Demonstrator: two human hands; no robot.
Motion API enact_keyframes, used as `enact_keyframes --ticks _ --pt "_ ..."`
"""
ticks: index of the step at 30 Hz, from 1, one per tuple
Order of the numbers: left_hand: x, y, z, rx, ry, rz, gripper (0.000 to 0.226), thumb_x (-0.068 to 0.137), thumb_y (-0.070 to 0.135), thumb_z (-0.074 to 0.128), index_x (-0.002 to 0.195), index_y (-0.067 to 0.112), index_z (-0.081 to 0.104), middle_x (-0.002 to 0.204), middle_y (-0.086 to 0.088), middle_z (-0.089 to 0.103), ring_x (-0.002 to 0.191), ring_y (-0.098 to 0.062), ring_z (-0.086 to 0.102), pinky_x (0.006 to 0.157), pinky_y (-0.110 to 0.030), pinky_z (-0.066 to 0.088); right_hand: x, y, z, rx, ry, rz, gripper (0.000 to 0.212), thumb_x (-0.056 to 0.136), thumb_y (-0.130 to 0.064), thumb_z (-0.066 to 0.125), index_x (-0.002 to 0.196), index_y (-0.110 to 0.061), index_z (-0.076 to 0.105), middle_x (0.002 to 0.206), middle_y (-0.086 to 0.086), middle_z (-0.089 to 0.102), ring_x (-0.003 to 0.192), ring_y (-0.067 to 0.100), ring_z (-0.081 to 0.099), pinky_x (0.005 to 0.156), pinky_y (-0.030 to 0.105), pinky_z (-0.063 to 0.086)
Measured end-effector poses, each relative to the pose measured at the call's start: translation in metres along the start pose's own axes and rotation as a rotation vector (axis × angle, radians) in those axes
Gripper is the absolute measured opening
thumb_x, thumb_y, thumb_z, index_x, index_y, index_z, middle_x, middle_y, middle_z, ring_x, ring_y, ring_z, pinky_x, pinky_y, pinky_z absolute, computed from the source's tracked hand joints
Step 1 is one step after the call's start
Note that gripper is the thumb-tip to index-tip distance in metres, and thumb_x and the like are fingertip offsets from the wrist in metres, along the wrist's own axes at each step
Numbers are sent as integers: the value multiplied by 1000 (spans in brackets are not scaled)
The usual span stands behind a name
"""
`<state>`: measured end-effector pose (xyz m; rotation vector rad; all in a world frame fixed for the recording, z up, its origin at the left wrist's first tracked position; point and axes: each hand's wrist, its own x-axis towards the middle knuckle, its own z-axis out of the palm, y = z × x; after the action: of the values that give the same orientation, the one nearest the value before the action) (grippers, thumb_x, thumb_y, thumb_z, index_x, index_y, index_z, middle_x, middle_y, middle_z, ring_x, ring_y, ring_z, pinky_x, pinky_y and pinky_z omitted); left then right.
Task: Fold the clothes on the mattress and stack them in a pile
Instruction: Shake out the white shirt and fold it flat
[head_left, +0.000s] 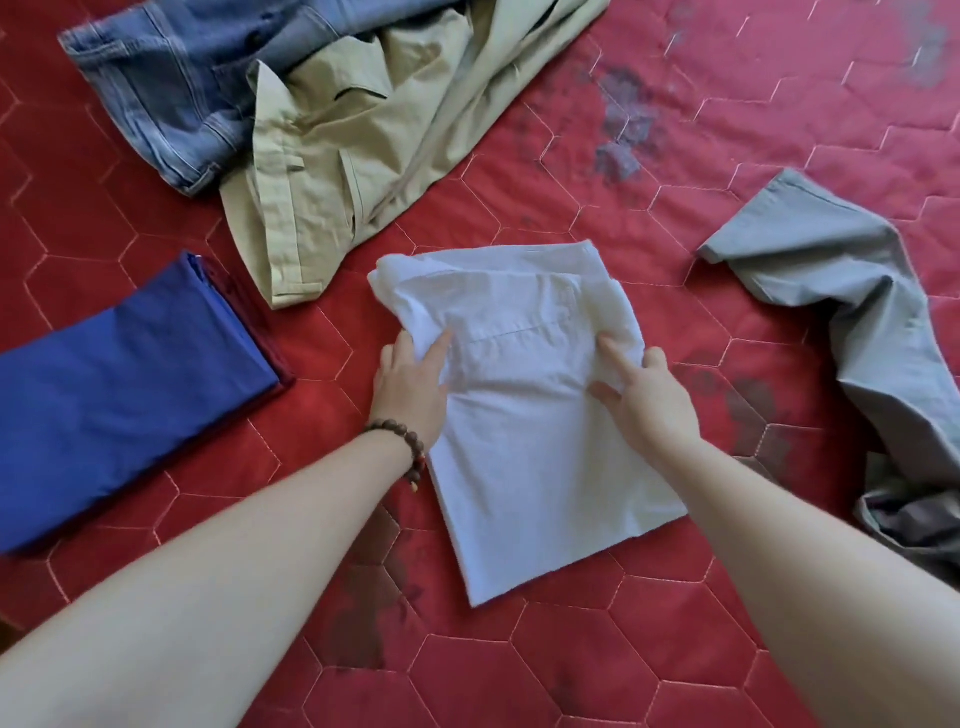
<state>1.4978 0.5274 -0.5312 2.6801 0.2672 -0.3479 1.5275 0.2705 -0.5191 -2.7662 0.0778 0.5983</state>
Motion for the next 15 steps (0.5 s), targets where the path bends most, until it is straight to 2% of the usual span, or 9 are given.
enact_keyframes --ticks 3,5,7,10,13,15 --pt "30 5 -11 143 -46 110 55 95 23 55 145 35 35 138 -10 33 117 -28 34 96 -41 35 -35 -3 19 74 31 132 59 93 -35 54 143 -39 25 105 4 30 74 31 49 65 36 42" --pt "42 10 -14 178 -78 140 59 92 15 53 144 38 35 145 -9 29 120 -28 34 97 -39 33 -59 -3 33 140 23 150 60 93 -36 53 144 -40 22 105 -1 26 72 29 47 64 36 40" --pt "39 15 -14 156 -104 124 63 89 13 50 144 40 35 148 -10 27 124 -28 33 100 -39 33 -74 1 40 202 25 153 59 93 -39 53 143 -43 21 105 -4 25 73 27 47 64 34 39" --pt "24 19 -14 65 -97 45 58 89 22 52 143 38 38 148 -12 27 126 -32 35 102 -43 35 -76 3 40 255 64 132 57 91 -38 58 141 -40 30 105 -3 28 75 26 51 65 32 38" --pt "27 18 -18 -167 -51 -93 52 88 25 55 138 37 46 134 -6 36 104 -26 53 98 -38 43 -68 4 34 356 147 86 55 90 -31 62 141 -35 40 110 -2 33 78 18 52 73 30 41" --pt "39 18 -20 -384 -21 -146 50 87 18 56 135 33 52 123 -1 36 82 -14 54 83 -15 46 -56 7 27 445 195 71 57 90 -24 63 141 -35 42 114 -2 36 80 1 48 78 23 36"
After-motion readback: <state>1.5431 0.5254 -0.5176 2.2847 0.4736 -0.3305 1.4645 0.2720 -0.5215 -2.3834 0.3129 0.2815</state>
